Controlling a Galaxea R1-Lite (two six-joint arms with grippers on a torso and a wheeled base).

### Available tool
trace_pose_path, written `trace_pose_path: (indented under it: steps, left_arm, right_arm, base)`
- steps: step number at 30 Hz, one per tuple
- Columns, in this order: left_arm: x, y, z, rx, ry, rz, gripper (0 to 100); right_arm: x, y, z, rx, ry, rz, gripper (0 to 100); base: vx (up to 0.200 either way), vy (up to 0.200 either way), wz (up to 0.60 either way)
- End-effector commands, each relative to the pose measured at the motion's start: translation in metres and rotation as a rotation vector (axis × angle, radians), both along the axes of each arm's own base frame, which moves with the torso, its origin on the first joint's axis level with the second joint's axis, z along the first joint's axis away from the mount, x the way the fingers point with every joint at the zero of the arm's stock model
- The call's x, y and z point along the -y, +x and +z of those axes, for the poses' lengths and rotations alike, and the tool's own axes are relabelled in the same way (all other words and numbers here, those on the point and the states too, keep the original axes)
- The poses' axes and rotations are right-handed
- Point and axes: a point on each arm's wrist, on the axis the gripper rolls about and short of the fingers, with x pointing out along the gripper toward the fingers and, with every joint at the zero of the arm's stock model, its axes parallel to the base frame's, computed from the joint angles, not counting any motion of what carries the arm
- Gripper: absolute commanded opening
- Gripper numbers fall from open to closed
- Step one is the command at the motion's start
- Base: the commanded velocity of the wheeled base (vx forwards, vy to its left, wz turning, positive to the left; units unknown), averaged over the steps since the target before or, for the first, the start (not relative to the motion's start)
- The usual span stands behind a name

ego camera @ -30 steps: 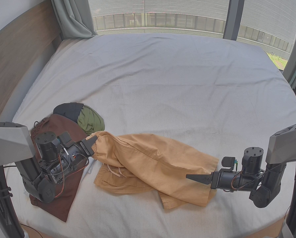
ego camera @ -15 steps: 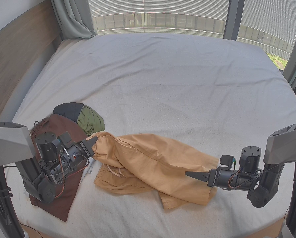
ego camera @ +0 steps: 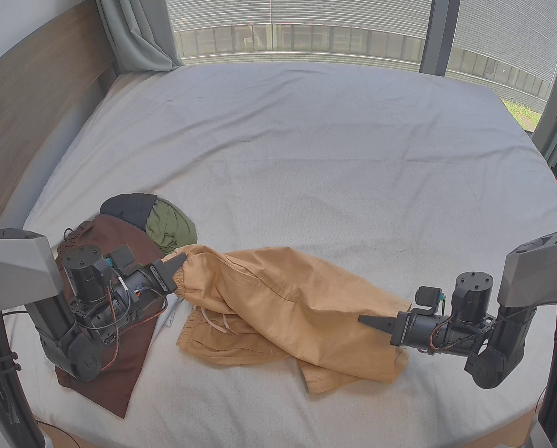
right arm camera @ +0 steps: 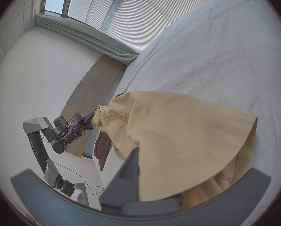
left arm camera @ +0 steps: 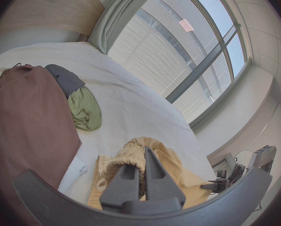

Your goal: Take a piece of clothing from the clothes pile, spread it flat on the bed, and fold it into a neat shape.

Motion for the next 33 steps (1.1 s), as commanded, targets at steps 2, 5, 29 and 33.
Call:
trace_pose_path:
  steps: [2, 5, 29, 33]
  left_arm:
    - [-0.002, -0.004, 0.015, 0.04, -0.02, -0.03, 0]
    - [-0.001, -0.004, 0.019, 0.053, -0.023, -0.036, 0]
    - [-0.013, -0.018, 0.043, 0.106, -0.057, -0.127, 0]
    - [-0.02, -0.024, 0.045, 0.104, -0.055, -0.162, 0]
  right_arm:
    - [0.003, 0.001, 0.011, 0.037, 0.013, -0.009, 0]
    - [0.004, 0.002, 0.016, 0.058, 0.016, -0.015, 0]
    - [0.005, -0.002, 0.051, 0.172, 0.055, -0.014, 0]
    - [0.004, -0.003, 0.059, 0.2, 0.064, -0.017, 0]
  base:
    - [0.0, 0.0, 0.0]
    - [0.0, 0.0, 0.0]
    - [0.0, 0.0, 0.0]
    - [0.0, 0.0, 0.0]
